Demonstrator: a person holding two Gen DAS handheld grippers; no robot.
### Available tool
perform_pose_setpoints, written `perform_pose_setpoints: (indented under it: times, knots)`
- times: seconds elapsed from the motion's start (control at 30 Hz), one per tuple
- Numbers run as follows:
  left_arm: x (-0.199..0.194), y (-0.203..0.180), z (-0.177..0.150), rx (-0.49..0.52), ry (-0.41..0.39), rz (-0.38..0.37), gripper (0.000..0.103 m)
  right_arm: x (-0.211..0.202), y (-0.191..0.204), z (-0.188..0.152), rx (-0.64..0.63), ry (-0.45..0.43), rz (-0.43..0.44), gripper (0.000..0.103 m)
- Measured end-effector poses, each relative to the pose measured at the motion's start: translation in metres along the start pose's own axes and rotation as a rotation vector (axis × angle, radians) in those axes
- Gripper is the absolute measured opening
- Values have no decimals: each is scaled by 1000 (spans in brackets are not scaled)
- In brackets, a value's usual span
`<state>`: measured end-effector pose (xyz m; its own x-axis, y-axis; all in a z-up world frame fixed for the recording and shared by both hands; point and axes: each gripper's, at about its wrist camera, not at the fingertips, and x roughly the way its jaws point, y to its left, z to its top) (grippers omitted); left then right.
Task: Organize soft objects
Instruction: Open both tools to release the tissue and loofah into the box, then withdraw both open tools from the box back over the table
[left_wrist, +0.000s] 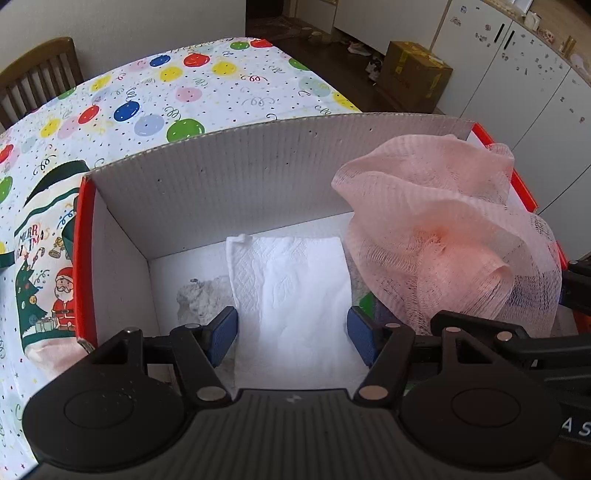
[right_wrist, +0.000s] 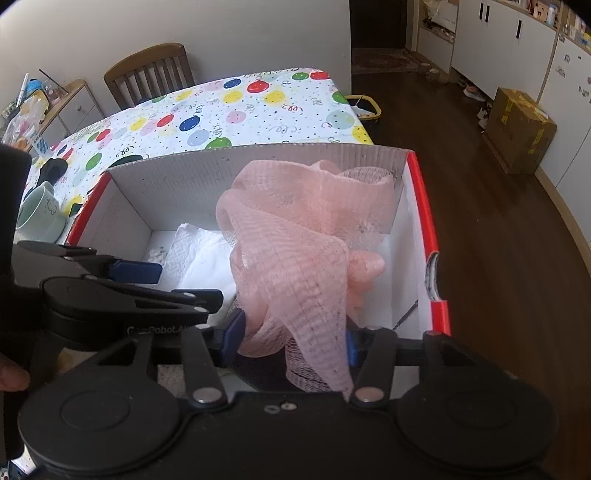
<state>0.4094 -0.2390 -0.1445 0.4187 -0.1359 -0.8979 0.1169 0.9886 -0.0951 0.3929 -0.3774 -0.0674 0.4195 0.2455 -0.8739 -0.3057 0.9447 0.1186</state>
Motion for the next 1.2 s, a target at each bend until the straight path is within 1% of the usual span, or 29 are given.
perform_pose_setpoints:
  times: [0.13,0.23,0.37,0.5,0.6,0.7,0.73,0.8,0.83,0.97,1.03,1.1,1.2]
  knots:
    - [-6,0,0,-1,-8,-10,65,-9,0,-3,-16,-22,4,65]
    - [-13,-1,-1,14,-19,-6,65,-16,0,-5,-26,-30,12,68]
    - [-25,0,-3,23,-48,-27,65,-27,1,-8,-28,-46,19,73]
    - [-40,2,-7,27,-83,-42,65,-39,4,-13,-35,-64,17,79]
    - [-52,4,-10,29,-111,-42,65,-49,6,-16,-38,-85,21,81]
    - [-66,7,-15,28,-148,-63,66,-60,9,-19,-33,-109,33,85]
    - [-72,8,-17,31,-160,-69,66,-64,11,-19,-32,-117,37,88]
    - [-83,11,-22,36,-184,-78,73,-72,17,-21,-43,-138,41,92]
    - [-89,13,-25,39,-195,-83,73,-75,20,-22,-53,-147,45,94]
    - [-109,25,-36,34,-244,-101,74,-86,37,-24,-75,-178,66,97]
    - [-117,33,-41,24,-257,-109,76,-90,45,-24,-76,-191,78,98]
    - [-125,43,-46,12,-268,-114,82,-93,54,-25,-78,-203,90,99]
    - [-138,61,-54,-10,-299,-119,84,-98,68,-25,-87,-218,105,101]
